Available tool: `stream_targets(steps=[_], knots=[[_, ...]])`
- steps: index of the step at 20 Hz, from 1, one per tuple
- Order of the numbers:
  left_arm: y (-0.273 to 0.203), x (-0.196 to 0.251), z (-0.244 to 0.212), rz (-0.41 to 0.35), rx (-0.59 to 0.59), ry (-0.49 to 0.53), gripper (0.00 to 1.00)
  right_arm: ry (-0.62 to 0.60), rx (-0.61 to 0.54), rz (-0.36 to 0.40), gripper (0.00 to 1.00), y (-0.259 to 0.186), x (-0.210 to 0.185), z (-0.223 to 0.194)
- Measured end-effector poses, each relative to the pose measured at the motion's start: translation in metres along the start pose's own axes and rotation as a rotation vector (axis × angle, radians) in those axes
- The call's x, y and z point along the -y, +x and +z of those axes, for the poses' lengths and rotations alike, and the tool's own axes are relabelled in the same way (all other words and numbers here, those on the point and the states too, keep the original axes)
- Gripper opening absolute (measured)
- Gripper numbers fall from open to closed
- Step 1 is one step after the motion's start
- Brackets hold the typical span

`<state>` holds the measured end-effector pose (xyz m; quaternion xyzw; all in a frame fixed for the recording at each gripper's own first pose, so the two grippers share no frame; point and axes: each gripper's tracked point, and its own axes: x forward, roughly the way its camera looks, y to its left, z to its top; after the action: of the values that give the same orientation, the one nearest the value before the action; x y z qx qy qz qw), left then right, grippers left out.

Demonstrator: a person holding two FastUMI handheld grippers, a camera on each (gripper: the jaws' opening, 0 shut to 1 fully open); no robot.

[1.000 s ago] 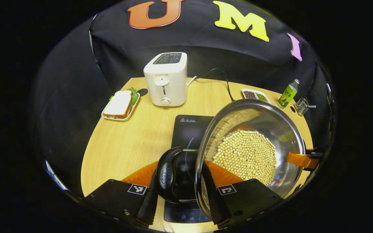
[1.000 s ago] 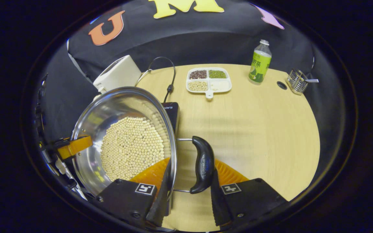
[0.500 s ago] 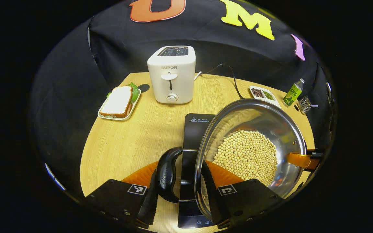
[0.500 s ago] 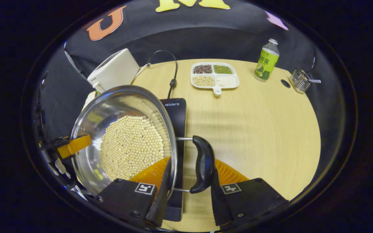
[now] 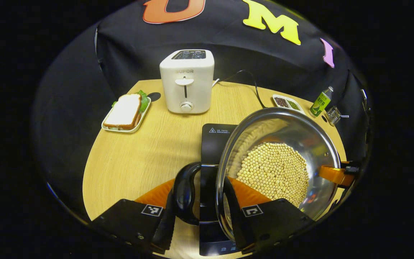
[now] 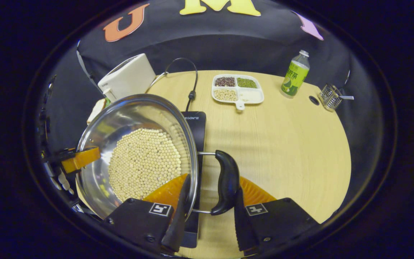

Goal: First push the handle of the pot to place it horizontally, then grasp the pot with both hands and set it on the induction cooktop.

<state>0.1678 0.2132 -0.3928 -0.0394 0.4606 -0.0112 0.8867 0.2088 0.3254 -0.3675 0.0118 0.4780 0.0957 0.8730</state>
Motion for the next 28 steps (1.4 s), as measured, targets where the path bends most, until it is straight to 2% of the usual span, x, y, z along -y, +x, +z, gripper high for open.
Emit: stream_targets(steps=[8, 16, 18, 19, 21, 22, 23, 26, 28], knots=[[-0.002, 0.0, 0.0, -0.01, -0.005, 0.007, 0.65, 0.015, 0.03, 0.005, 0.6, 0.001, 0.001, 0.001], [-0.003, 0.002, 0.001, -0.055, 0.013, 0.016, 0.66, -0.005, 0.044, 0.026, 0.66, 0.002, 0.001, 0.004], [-0.003, 0.003, 0.002, -0.078, 0.027, 0.021, 0.65, 0.008, 0.048, 0.031, 0.72, 0.006, 0.003, 0.001], [-0.005, 0.002, 0.003, -0.086, 0.042, 0.021, 0.65, 0.023, 0.059, 0.038, 0.82, 0.006, 0.003, -0.001], [-0.015, -0.002, 0.011, -0.07, 0.09, 0.016, 0.65, 0.02, 0.127, 0.047, 0.89, -0.001, 0.006, 0.007], [-0.021, -0.003, 0.015, -0.058, 0.117, 0.02, 0.56, 0.0, 0.162, 0.047, 0.89, -0.006, 0.008, 0.011], [-0.027, -0.004, 0.017, -0.043, 0.143, 0.029, 0.66, -0.025, 0.199, 0.045, 0.89, -0.013, 0.01, 0.018], [-0.054, -0.002, 0.027, -0.015, 0.226, 0.035, 0.63, -0.094, 0.267, 0.041, 0.88, -0.036, 0.015, 0.026], [-0.077, -0.012, 0.039, 0.053, 0.308, 0.028, 0.62, -0.145, 0.329, 0.031, 0.88, -0.055, 0.022, 0.031]])
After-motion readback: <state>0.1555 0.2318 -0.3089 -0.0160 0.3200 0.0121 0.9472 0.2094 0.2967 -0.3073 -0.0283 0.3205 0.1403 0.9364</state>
